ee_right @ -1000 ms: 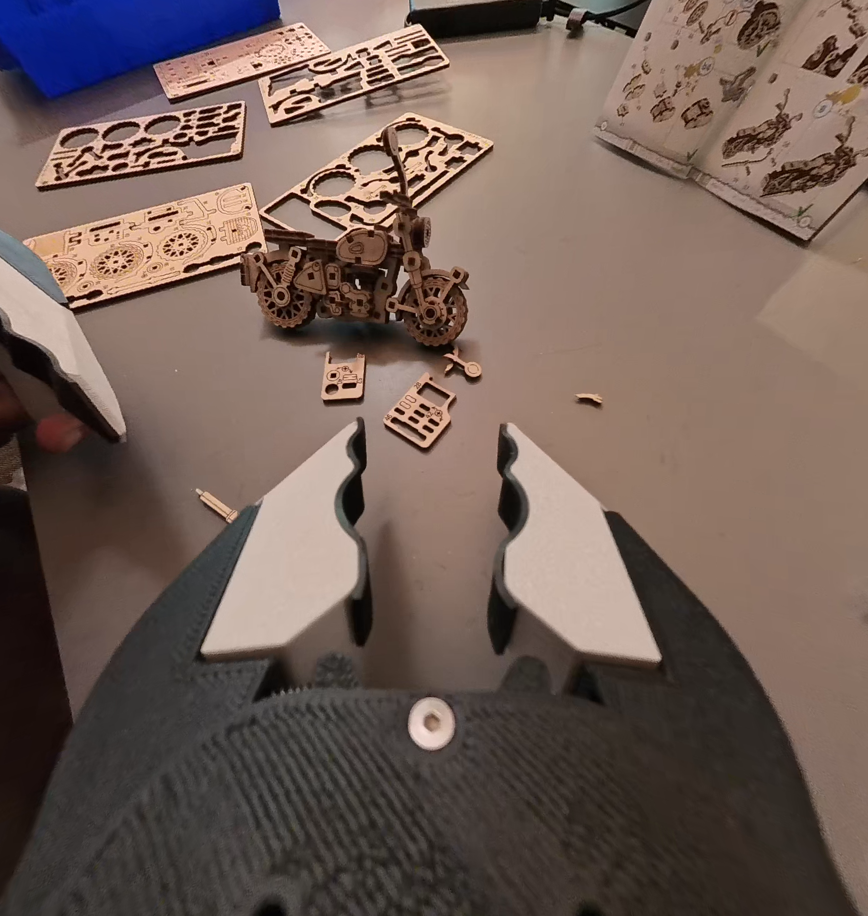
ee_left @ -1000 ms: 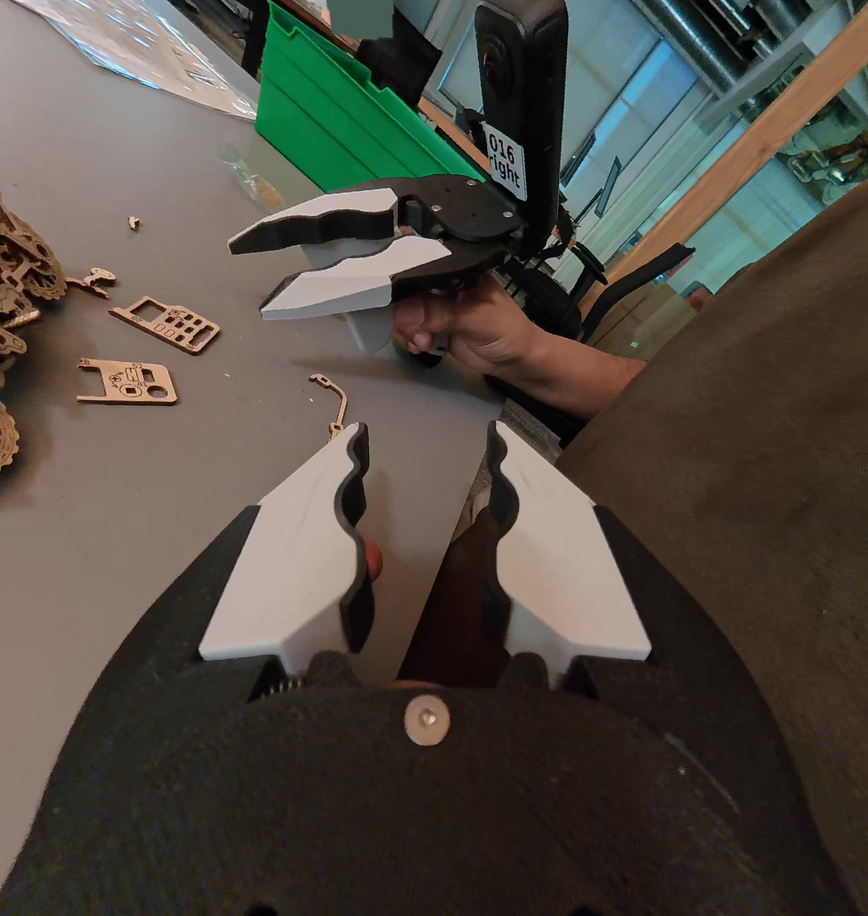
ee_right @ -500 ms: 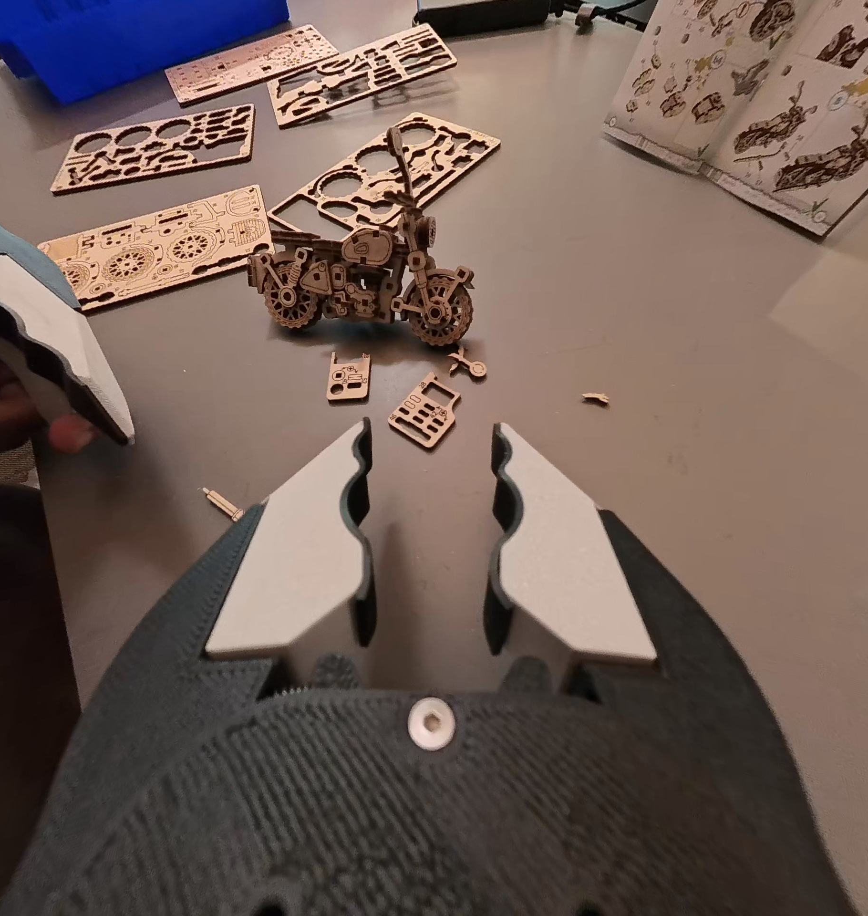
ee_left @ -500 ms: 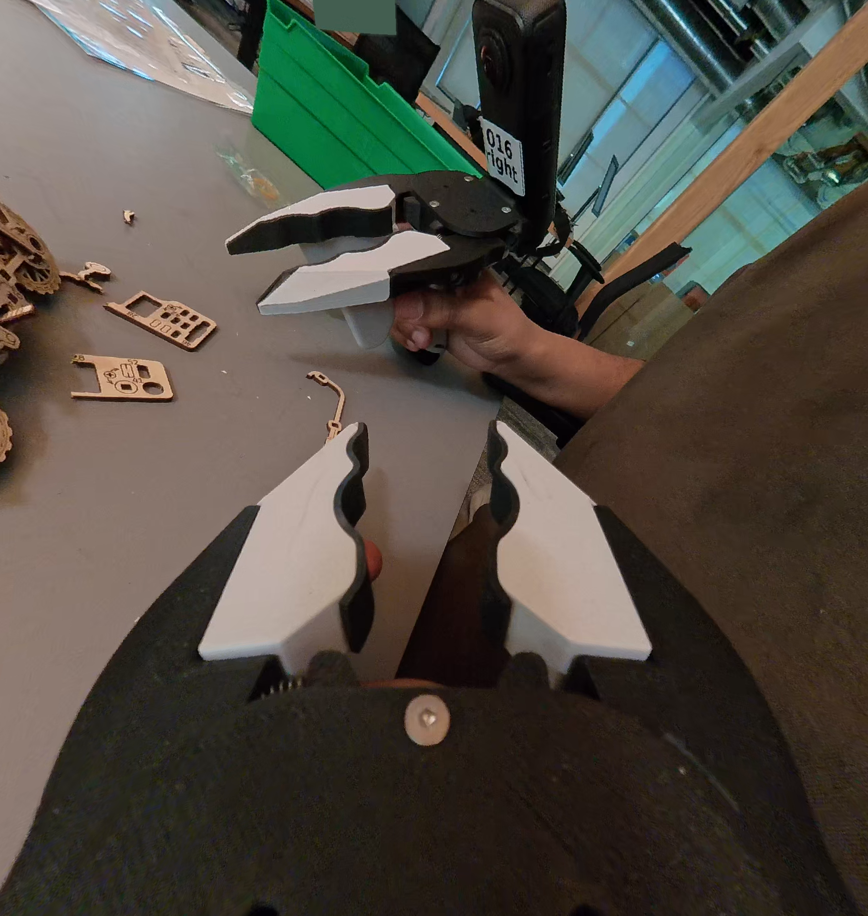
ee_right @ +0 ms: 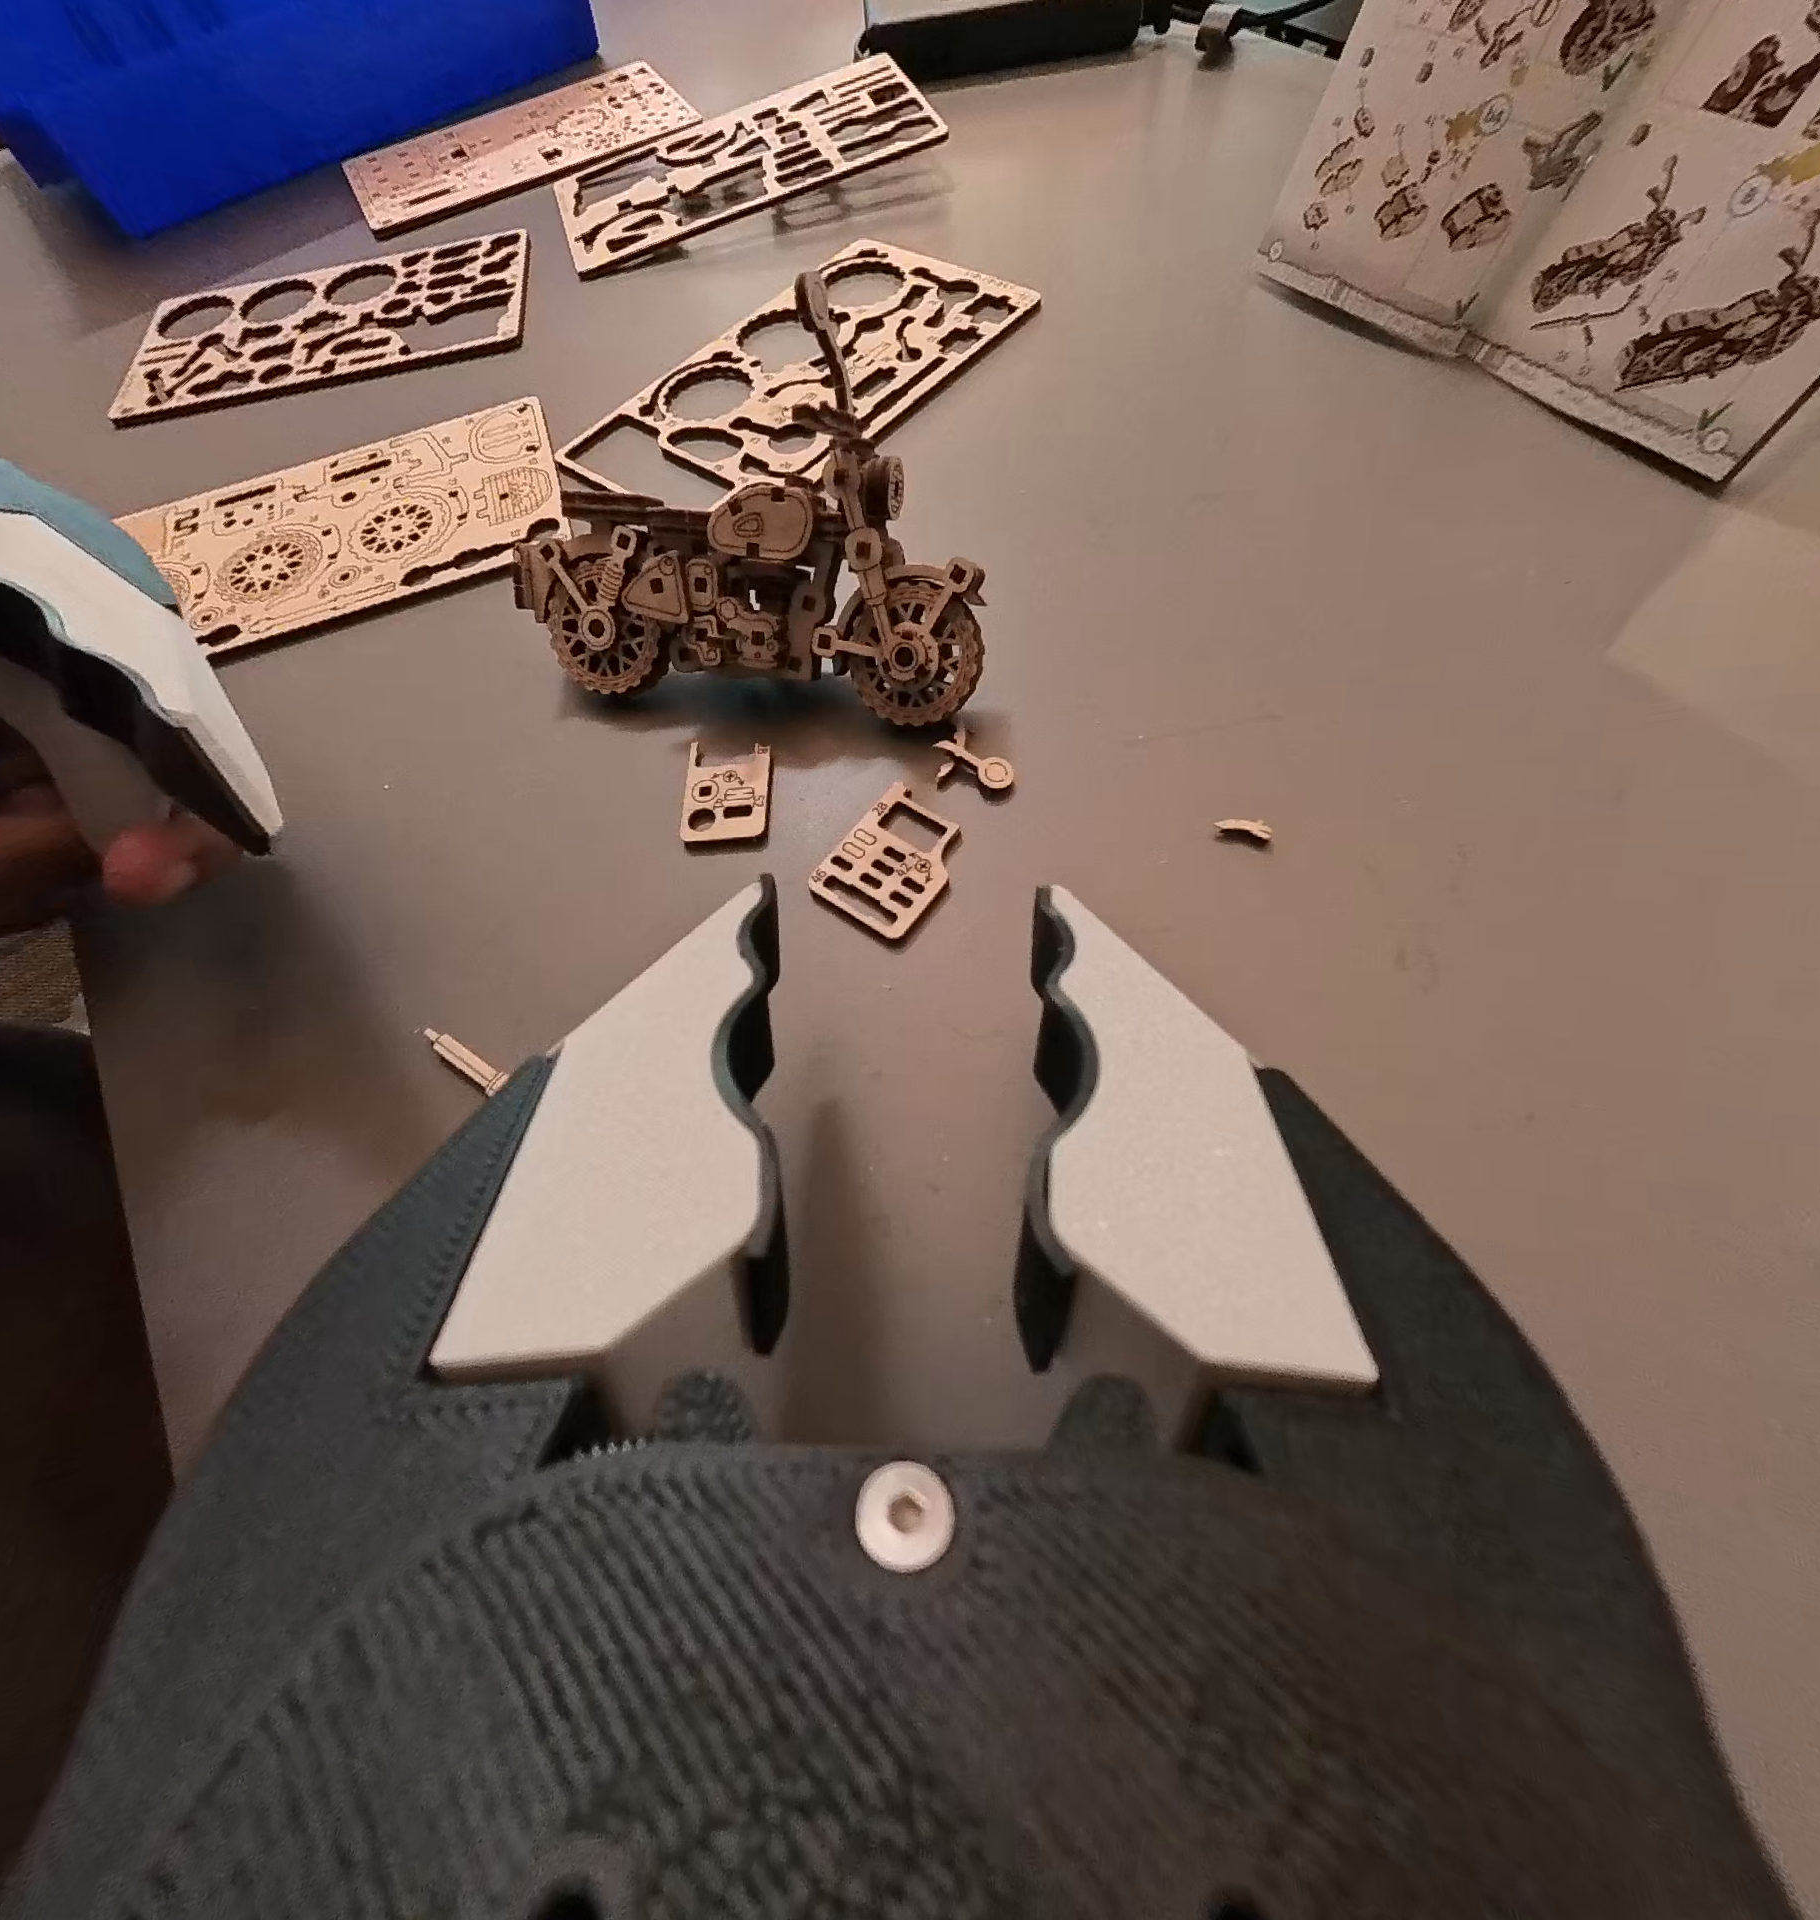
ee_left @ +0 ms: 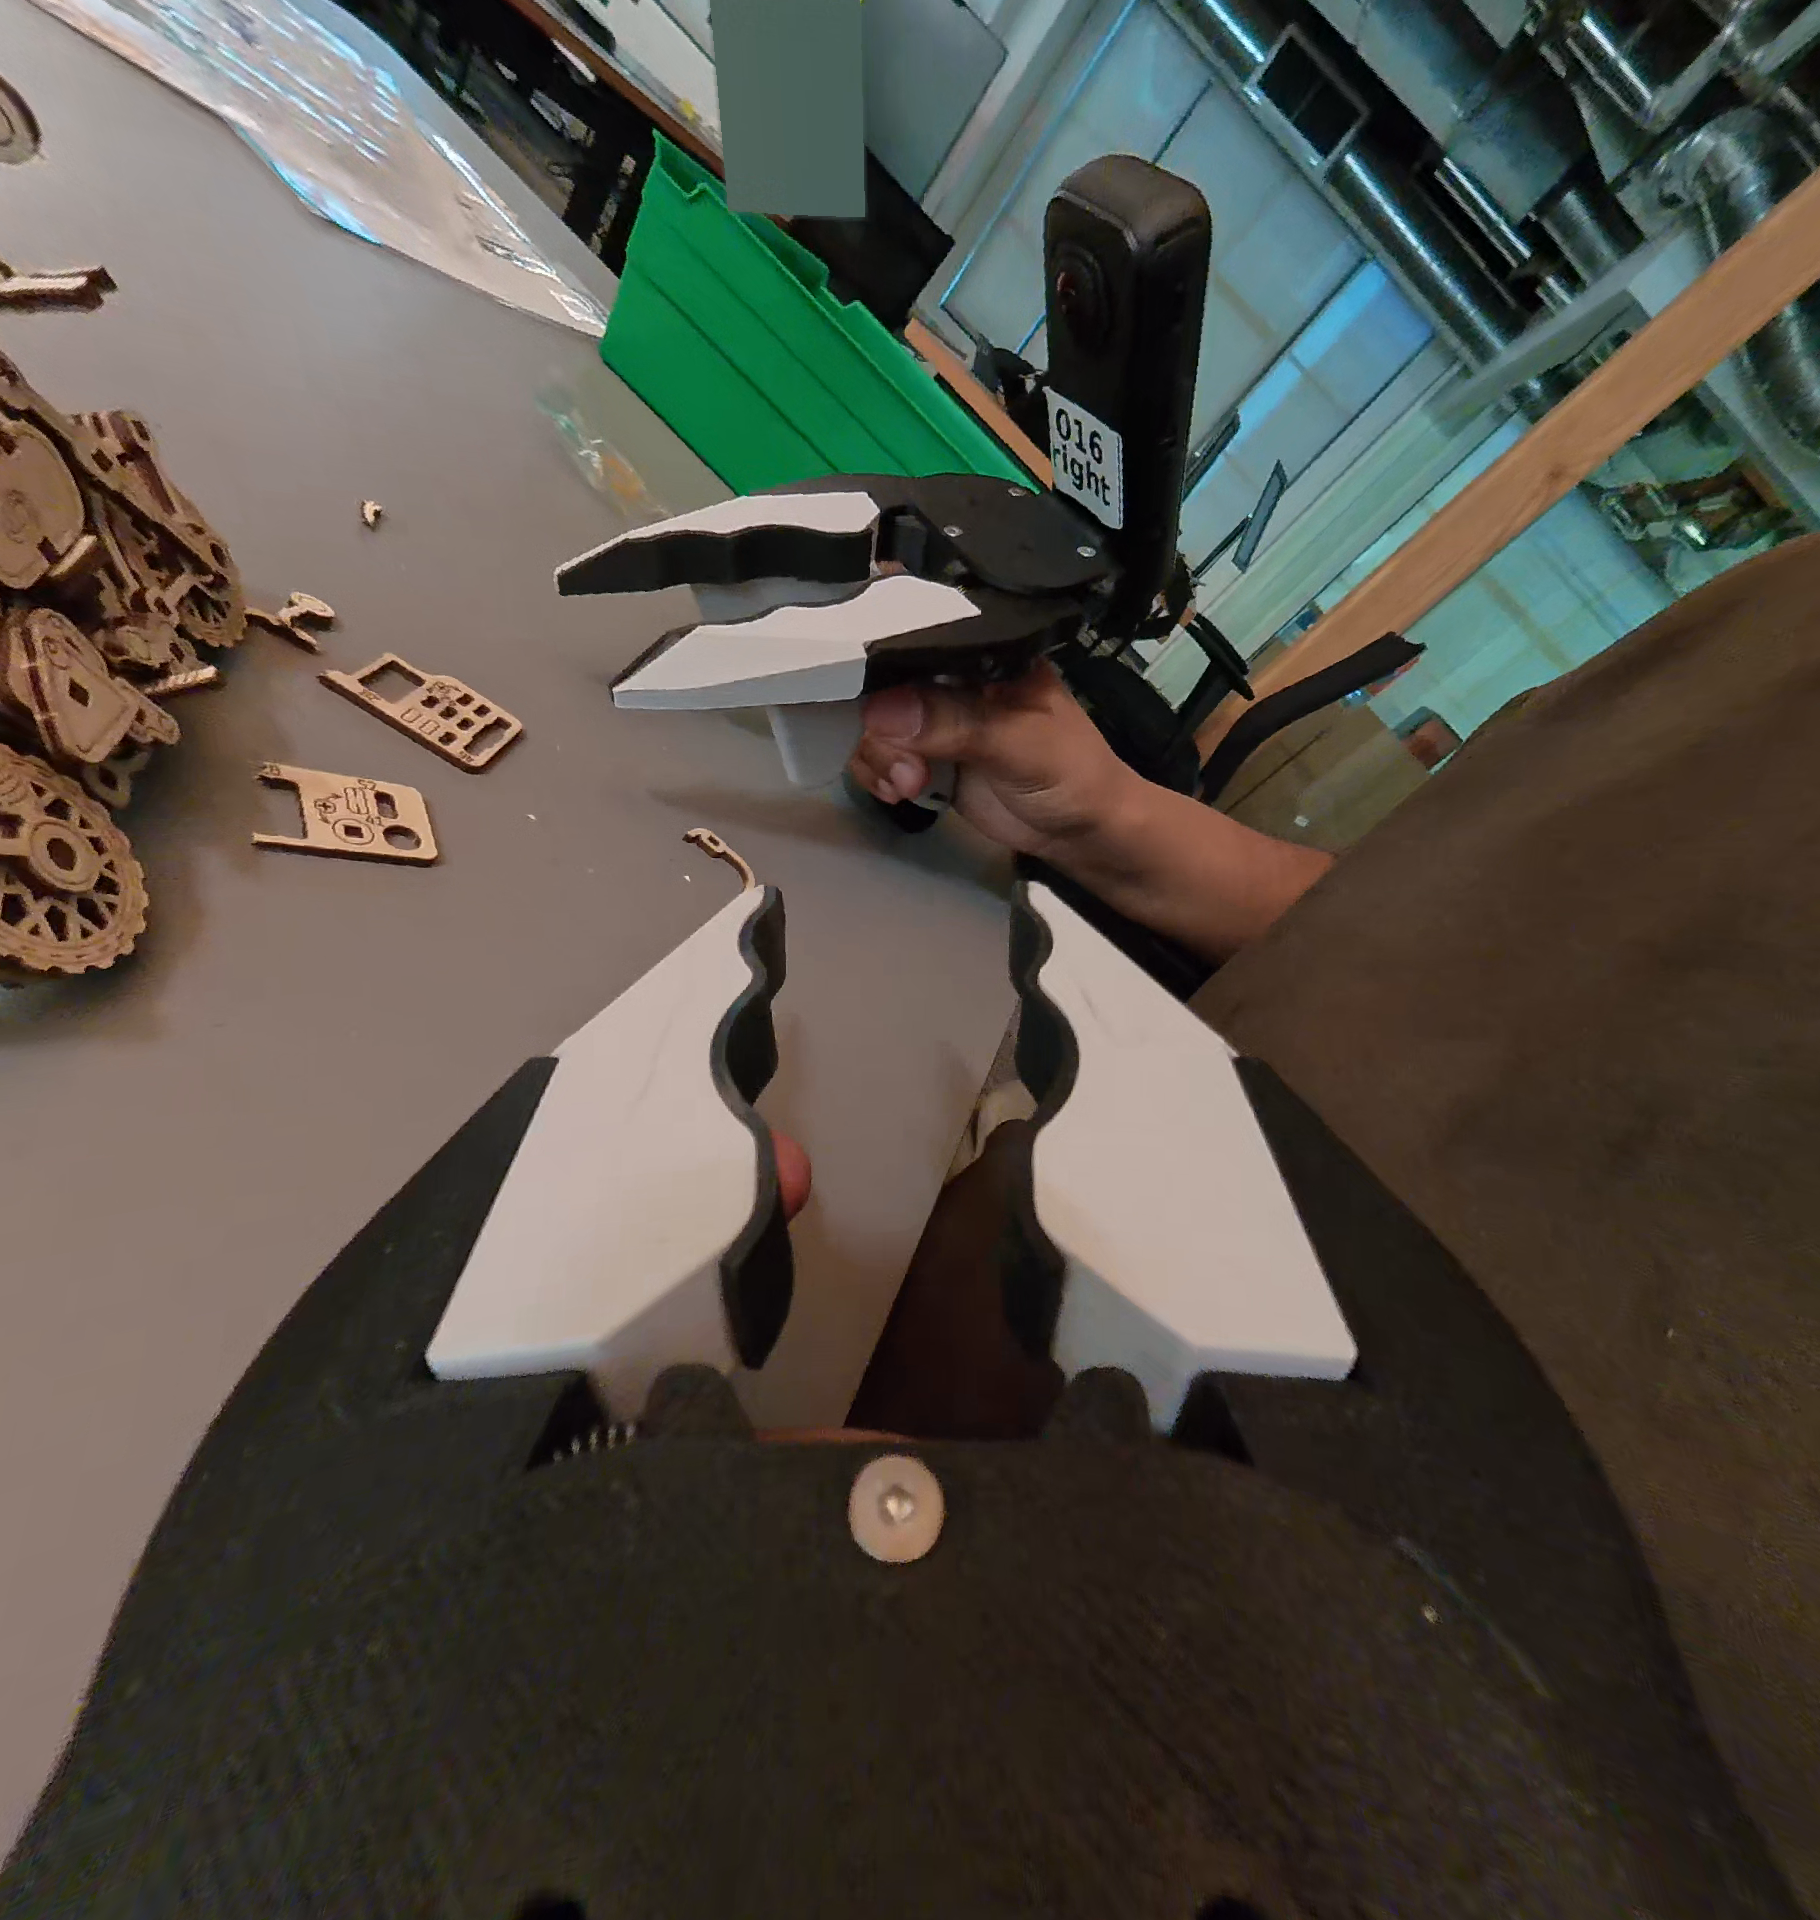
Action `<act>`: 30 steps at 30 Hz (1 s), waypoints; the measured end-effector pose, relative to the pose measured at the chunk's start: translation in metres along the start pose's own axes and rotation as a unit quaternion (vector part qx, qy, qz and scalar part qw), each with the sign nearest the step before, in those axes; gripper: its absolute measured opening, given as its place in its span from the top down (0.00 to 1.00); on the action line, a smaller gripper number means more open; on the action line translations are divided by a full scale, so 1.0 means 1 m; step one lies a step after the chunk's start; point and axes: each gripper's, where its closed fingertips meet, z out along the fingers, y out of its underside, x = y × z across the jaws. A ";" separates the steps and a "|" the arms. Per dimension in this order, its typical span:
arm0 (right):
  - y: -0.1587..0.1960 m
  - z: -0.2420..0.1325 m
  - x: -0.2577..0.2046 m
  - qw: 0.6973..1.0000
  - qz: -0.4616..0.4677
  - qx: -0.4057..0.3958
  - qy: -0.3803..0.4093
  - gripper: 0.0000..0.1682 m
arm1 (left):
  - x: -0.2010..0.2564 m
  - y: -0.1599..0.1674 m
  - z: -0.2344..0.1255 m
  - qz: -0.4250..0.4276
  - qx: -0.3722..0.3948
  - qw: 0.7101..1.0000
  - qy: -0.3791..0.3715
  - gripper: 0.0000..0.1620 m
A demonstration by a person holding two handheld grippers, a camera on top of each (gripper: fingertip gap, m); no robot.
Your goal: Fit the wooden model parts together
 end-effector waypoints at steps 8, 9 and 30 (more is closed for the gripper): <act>0.001 0.001 -0.001 1.000 0.001 -0.004 -0.002 0.71 | 0.001 0.002 0.001 0.001 -0.005 1.000 0.002 0.75; 0.001 0.001 -0.001 1.000 0.001 -0.005 -0.003 0.71 | 0.001 0.002 0.001 0.001 -0.006 1.000 0.002 0.75; 0.002 0.002 -0.001 1.000 0.004 -0.009 -0.008 0.72 | 0.002 0.005 0.002 -0.005 -0.014 1.000 0.007 0.75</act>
